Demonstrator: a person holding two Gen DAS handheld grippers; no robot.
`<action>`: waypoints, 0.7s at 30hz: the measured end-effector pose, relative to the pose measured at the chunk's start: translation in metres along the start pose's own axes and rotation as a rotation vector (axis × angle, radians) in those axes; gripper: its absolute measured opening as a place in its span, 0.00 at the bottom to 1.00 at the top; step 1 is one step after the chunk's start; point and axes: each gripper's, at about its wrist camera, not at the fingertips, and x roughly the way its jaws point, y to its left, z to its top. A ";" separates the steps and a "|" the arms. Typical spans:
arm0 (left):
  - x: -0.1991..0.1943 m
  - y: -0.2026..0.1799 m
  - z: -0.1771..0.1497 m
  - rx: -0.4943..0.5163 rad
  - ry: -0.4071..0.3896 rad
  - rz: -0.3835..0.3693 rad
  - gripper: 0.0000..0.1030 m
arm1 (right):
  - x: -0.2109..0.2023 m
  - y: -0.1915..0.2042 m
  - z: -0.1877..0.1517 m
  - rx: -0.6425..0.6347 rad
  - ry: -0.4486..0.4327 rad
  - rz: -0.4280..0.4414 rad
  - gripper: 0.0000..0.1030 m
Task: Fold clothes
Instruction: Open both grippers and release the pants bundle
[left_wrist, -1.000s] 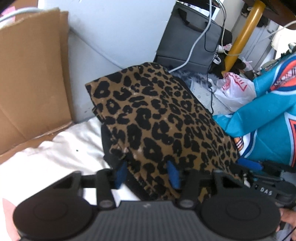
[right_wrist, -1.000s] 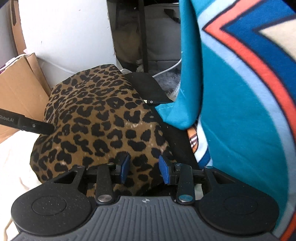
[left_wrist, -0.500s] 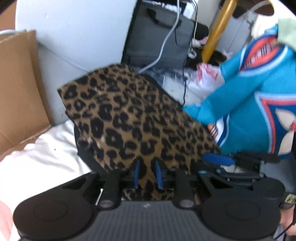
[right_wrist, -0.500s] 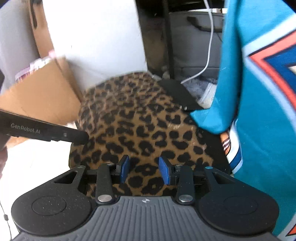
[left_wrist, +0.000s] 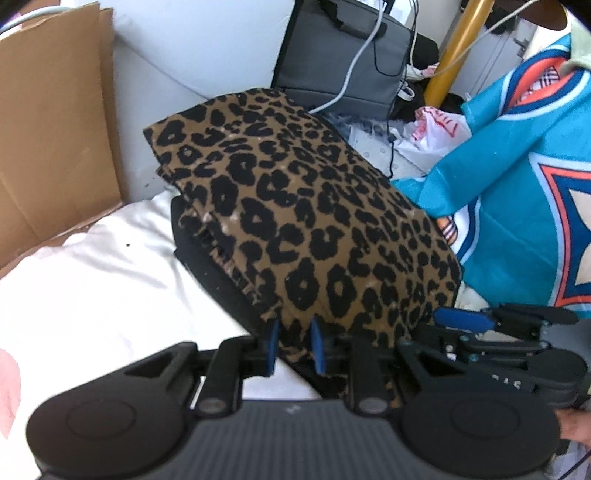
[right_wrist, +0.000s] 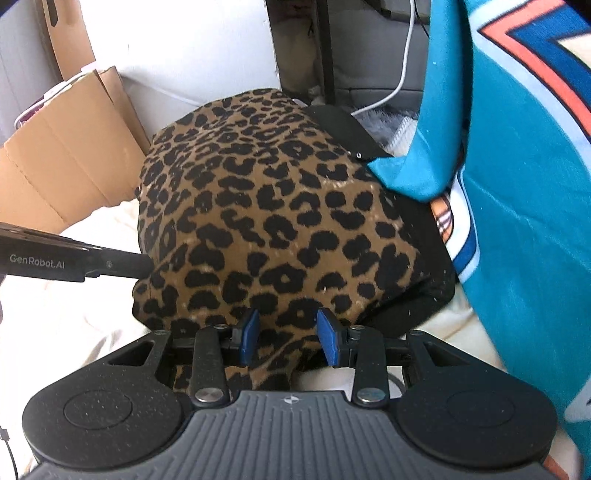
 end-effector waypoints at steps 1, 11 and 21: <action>-0.001 0.000 -0.001 0.002 0.001 0.003 0.20 | 0.000 -0.001 -0.001 0.005 0.006 0.000 0.40; -0.026 0.017 -0.008 -0.124 -0.019 0.019 0.51 | -0.029 -0.002 -0.007 0.028 0.015 -0.007 0.41; -0.057 0.009 0.014 -0.176 0.039 0.049 0.85 | -0.044 0.012 0.017 0.100 0.021 0.031 0.61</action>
